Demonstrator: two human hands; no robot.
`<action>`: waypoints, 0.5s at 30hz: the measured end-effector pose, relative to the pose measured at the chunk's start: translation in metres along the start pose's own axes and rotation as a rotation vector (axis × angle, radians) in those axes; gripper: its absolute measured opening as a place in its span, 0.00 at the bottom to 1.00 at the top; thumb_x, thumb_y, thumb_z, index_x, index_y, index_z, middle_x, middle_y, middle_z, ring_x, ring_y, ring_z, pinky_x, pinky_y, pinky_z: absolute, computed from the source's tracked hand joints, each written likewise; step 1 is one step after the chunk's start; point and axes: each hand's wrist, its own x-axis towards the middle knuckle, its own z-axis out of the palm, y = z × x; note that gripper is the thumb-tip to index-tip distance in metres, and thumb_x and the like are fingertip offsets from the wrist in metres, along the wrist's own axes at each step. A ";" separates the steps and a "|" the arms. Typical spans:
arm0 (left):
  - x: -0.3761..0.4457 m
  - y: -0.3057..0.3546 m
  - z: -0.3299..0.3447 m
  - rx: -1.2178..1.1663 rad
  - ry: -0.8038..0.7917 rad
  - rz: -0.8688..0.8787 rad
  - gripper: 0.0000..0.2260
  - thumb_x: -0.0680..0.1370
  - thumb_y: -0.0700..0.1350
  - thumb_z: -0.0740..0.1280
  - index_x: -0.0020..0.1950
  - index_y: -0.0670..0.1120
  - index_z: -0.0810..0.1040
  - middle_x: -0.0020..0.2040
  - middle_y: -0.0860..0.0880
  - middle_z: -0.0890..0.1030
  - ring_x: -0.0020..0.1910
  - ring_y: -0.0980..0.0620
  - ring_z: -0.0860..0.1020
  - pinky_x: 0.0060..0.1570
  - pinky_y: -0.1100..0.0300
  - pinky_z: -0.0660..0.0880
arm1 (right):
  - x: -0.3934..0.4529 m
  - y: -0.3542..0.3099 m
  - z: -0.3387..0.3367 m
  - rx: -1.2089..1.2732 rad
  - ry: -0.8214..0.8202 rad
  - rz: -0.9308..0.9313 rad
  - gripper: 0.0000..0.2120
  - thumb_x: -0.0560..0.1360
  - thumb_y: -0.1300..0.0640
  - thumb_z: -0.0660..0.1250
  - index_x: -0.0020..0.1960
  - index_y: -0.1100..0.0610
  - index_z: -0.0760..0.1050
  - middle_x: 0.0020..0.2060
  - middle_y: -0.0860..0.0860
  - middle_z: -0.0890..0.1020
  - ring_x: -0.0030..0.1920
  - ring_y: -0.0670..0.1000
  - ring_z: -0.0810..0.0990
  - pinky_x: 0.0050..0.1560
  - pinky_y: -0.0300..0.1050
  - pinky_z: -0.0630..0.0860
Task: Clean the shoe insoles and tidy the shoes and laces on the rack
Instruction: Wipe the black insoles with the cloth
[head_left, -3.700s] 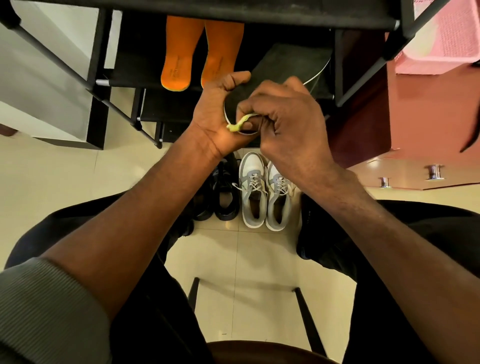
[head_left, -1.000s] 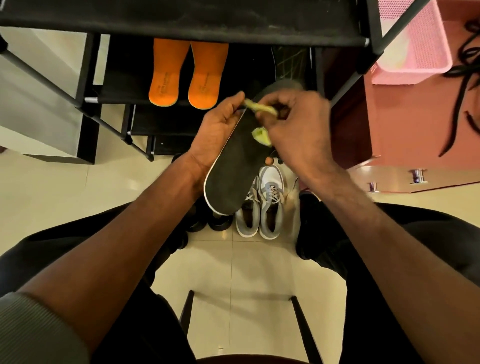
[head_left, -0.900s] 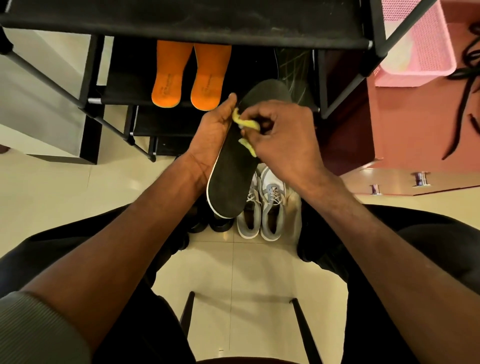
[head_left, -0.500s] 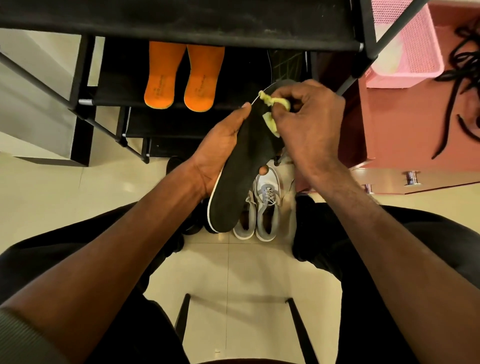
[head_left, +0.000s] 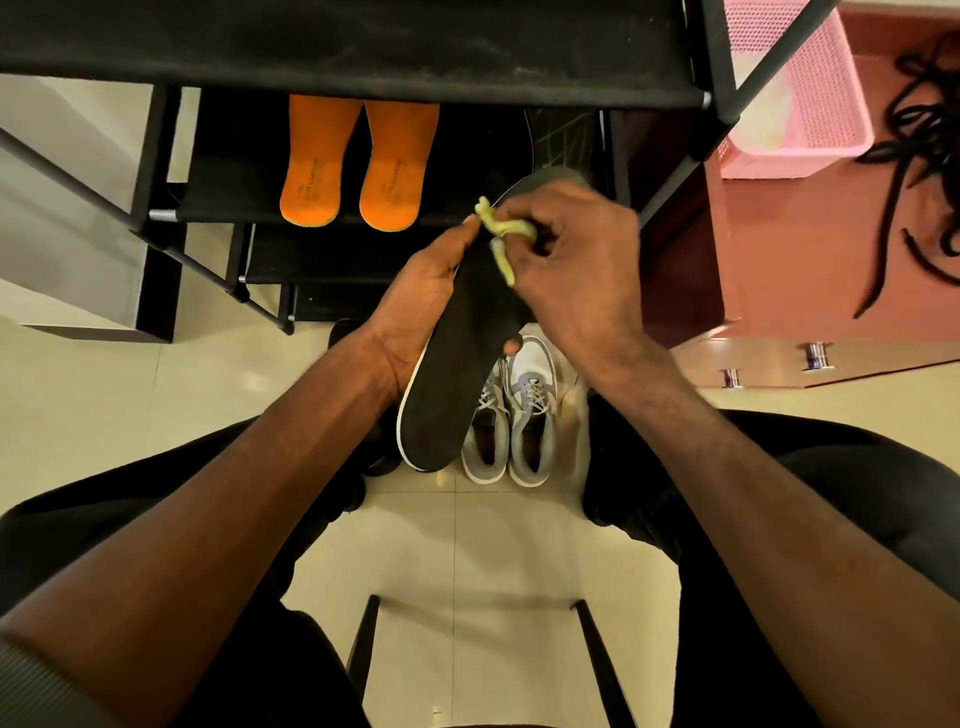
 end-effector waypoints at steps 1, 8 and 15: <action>0.000 0.000 0.001 0.009 0.005 -0.002 0.21 0.87 0.56 0.54 0.60 0.46 0.83 0.51 0.43 0.83 0.45 0.44 0.80 0.43 0.50 0.71 | 0.005 0.003 -0.005 -0.023 0.031 0.017 0.08 0.74 0.62 0.73 0.52 0.57 0.87 0.47 0.49 0.85 0.46 0.45 0.83 0.48 0.43 0.82; -0.009 0.009 0.002 0.064 0.055 -0.012 0.21 0.86 0.56 0.58 0.55 0.46 0.88 0.54 0.43 0.86 0.48 0.44 0.83 0.41 0.51 0.80 | 0.028 0.033 -0.037 -0.092 0.170 0.198 0.12 0.73 0.59 0.70 0.53 0.53 0.88 0.46 0.43 0.85 0.41 0.39 0.80 0.46 0.30 0.75; -0.015 0.017 0.003 0.107 0.135 0.006 0.17 0.86 0.52 0.60 0.56 0.43 0.85 0.51 0.42 0.86 0.45 0.46 0.84 0.43 0.51 0.81 | 0.025 0.036 -0.032 -0.049 0.040 0.121 0.11 0.74 0.63 0.71 0.53 0.53 0.87 0.47 0.43 0.84 0.48 0.41 0.83 0.50 0.33 0.77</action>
